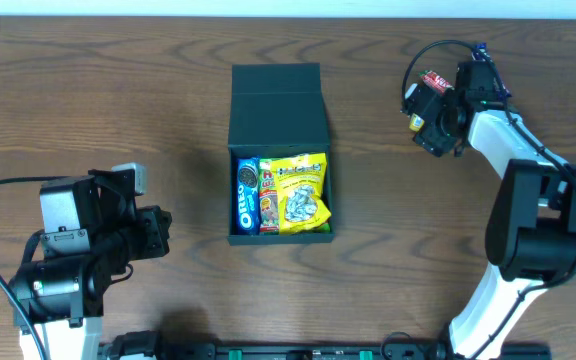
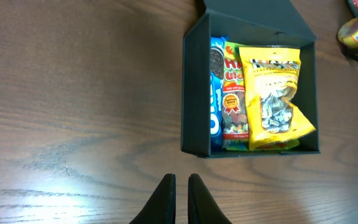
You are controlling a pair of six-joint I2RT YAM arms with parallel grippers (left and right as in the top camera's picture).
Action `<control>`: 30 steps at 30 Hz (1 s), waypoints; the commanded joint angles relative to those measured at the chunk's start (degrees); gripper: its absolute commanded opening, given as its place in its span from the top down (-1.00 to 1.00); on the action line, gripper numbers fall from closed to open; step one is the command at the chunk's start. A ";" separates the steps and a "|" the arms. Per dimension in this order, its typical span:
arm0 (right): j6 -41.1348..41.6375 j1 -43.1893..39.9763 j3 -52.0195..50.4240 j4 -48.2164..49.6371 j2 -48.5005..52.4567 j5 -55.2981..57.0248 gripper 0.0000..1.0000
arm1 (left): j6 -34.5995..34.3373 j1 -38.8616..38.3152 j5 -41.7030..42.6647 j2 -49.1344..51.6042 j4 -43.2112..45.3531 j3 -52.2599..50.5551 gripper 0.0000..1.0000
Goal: Pack container
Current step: 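Move the right gripper to the yellow cylindrical container and grasp it, then carry the yellow container into the box and lower it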
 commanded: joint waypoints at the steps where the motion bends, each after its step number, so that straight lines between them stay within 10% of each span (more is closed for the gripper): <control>1: -0.70 -0.17 -0.22 0.85 1.22 -1.31 -0.59 | 0.66 -0.09 -0.39 0.00 0.04 0.76 0.81; 9: 0.96 -0.02 -0.22 -0.90 2.62 -2.10 -0.18 | 0.68 -0.09 -0.42 0.00 0.04 0.76 0.81; 30: 24.61 15.87 -0.11 -7.65 -9.64 -2.10 0.03 | 0.87 -0.09 -0.37 0.00 -0.96 0.76 0.88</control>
